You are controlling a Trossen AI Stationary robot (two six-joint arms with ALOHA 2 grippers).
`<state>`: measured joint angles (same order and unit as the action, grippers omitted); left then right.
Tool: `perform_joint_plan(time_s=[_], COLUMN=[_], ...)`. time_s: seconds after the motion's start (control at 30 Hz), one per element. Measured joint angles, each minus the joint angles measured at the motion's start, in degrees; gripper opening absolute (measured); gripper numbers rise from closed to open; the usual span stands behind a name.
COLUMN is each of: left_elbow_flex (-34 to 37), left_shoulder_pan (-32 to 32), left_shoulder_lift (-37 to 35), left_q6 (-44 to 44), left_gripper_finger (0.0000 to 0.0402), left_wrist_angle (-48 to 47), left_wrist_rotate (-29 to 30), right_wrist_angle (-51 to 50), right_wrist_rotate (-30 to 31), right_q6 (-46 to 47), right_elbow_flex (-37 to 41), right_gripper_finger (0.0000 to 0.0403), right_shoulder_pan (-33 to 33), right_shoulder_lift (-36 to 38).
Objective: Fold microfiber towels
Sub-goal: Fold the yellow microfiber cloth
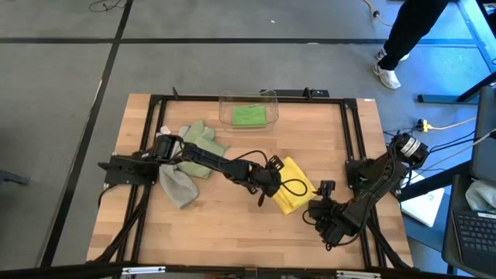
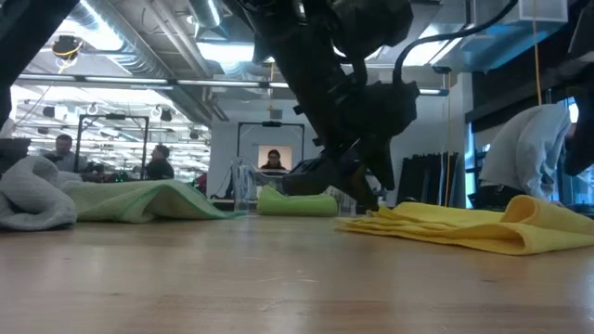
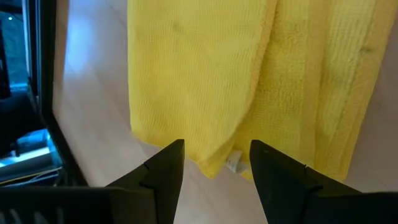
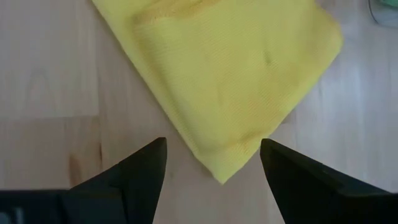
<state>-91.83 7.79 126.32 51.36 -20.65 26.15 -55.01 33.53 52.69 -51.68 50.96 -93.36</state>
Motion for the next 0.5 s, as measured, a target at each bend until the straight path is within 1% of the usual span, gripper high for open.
perform_joint_plan(time_s=[0.13, 0.27, 0.33, 0.4, 0.5], left_elbow_flex=[0.00, 0.17, -0.04, 0.11, -0.02], left_shoulder_pan=[-0.02, -0.04, -0.05, -0.04, -0.35], left_shoulder_lift=[0.11, 1.45, 2.41, 2.47, 3.52], left_q6=[-1.32, -1.34, -1.30, -1.26, -0.91], left_gripper_finger=[0.0176, 0.0176, 0.0176, 0.0176, 0.0176], left_wrist_angle=[0.26, 0.11, 2.31, 1.93, 4.98], left_wrist_rotate=[-1.80, -1.84, -1.35, 0.08, 1.04], right_wrist_angle=[-0.05, -0.05, -0.01, 0.03, 1.04], right_wrist_rotate=[1.29, 2.87, 2.91, 2.90, 3.07], right_q6=[-0.18, -0.20, -0.20, -0.20, -0.48], right_elbow_flex=[0.00, 0.00, 0.00, 0.00, 0.00], right_gripper_finger=[0.0263, 0.0263, 0.0263, 0.0263, 0.0263], right_shoulder_pan=[-0.02, -0.02, -0.02, 0.00, 0.02], right_shoulder_lift=[0.00, 0.02, 0.02, 0.02, 0.02])
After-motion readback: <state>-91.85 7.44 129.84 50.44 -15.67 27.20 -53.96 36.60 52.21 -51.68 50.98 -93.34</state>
